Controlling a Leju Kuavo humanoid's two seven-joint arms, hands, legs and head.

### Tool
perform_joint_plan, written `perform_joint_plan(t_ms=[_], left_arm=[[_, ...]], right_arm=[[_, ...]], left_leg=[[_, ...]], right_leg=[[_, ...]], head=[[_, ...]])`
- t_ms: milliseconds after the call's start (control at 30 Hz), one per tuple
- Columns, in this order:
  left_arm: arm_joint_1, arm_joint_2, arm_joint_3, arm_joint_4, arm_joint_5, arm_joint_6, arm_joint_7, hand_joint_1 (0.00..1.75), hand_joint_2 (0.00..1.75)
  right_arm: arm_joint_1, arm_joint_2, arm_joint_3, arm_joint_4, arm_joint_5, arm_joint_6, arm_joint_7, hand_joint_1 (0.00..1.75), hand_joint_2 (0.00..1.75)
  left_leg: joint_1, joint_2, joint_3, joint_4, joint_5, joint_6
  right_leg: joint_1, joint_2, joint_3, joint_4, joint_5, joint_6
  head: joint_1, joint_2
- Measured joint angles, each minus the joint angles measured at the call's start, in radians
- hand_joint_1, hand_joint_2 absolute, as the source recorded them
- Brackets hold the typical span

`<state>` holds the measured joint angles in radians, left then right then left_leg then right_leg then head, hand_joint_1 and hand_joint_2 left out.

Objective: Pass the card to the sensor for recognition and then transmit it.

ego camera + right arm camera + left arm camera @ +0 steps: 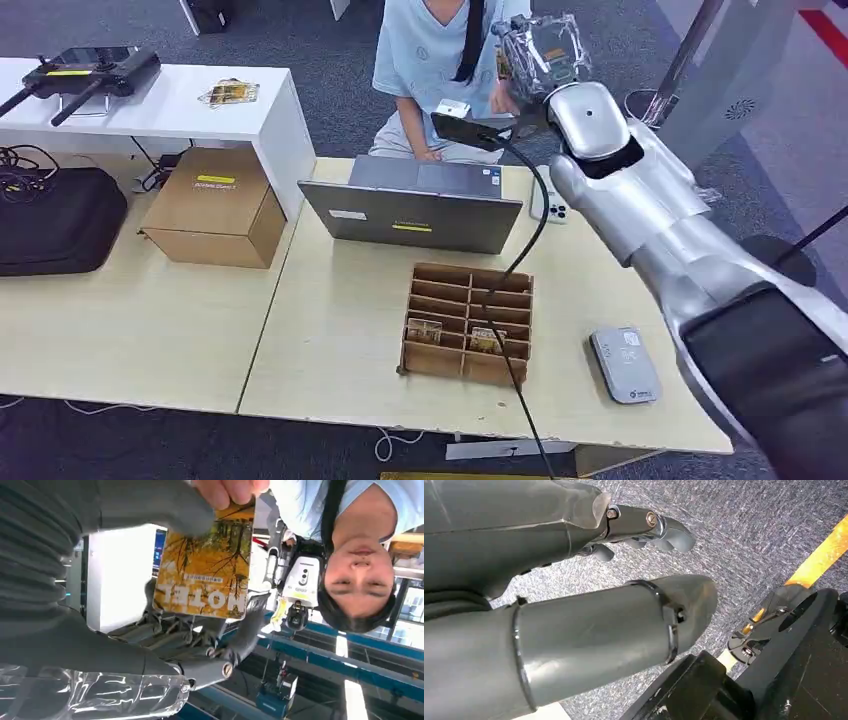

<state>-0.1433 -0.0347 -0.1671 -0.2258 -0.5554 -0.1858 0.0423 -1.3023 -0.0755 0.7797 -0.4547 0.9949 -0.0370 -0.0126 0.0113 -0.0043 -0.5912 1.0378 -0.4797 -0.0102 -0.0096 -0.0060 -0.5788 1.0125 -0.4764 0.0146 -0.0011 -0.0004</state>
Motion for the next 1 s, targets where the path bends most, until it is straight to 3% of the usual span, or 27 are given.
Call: perform_joint_plan(t_ms=[233,367,500,633,733,833,900,1000], left_arm=[[0.0,0.002,0.0,0.0,0.0,0.0,0.0,0.0,0.0],[0.0,0.002,0.0,0.0,0.005,0.016,0.0,0.0,0.0],[0.002,0.002,0.0,0.0,0.013,0.036,0.006,0.0,0.0],[0.019,0.002,0.0,0.0,0.021,0.043,0.021,0.0,0.0],[0.041,0.003,0.0,0.0,0.027,0.054,0.012,0.0,0.0],[0.056,0.005,0.0,0.001,0.045,0.059,0.011,0.0,0.0],[0.069,0.005,0.0,0.002,0.06,0.072,0.008,0.0,0.0],[0.094,0.006,0.002,0.006,0.082,0.095,-0.001,0.0,0.0]], right_arm=[[0.0,0.003,0.001,0.013,-0.001,-0.003,0.001,0.0,1.75],[0.001,0.003,-0.015,0.012,-0.1,-0.088,-0.02,0.0,1.75],[0.037,0.003,-0.171,-0.035,-0.453,-0.176,-0.155,0.0,1.75],[0.159,0.026,-0.441,-0.149,-1.006,-0.079,-0.288,0.0,1.75],[0.305,0.037,-0.593,-0.298,-1.342,-0.012,-0.263,0.0,1.75],[0.479,0.045,-0.667,-0.49,-1.598,0.006,-0.205,0.0,1.75],[0.598,0.047,-0.699,-0.636,-1.68,0.007,-0.19,0.0,1.75],[0.75,0.043,-0.733,-0.829,-1.673,-0.004,-0.195,0.0,1.75]], left_leg=[[0.0,0.0,0.0,0.0,0.0,0.0],[0.0,0.0,0.0,0.0,0.0,0.0],[0.0,0.0,0.0,0.0,0.0,0.0],[0.0,-0.001,0.0,0.0,0.0,0.0],[0.0,-0.003,-0.001,0.0,0.0,0.0],[0.0,-0.005,-0.001,0.0,-0.001,0.001],[0.0,-0.007,-0.001,0.0,-0.001,0.0],[0.0,-0.007,-0.001,-0.001,-0.002,0.0]], right_leg=[[0.0,0.0,0.0,0.0,0.0,0.0],[0.0,0.0,0.0,0.0,0.0,0.0],[0.0,0.0,0.0,0.0,0.0,0.0],[0.0,-0.001,0.001,-0.001,0.0,0.0],[0.0,-0.003,0.001,-0.001,0.0,0.0],[0.0,-0.004,0.001,-0.002,-0.001,0.001],[0.0,-0.005,0.001,-0.002,-0.002,0.002],[0.0,-0.005,0.0,-0.002,-0.003,0.001]], head=[[0.0,0.0],[0.0,0.0],[0.0,0.0],[0.0,0.0],[0.0,0.0],[0.0,0.0],[0.0,0.0],[0.0,0.0]])
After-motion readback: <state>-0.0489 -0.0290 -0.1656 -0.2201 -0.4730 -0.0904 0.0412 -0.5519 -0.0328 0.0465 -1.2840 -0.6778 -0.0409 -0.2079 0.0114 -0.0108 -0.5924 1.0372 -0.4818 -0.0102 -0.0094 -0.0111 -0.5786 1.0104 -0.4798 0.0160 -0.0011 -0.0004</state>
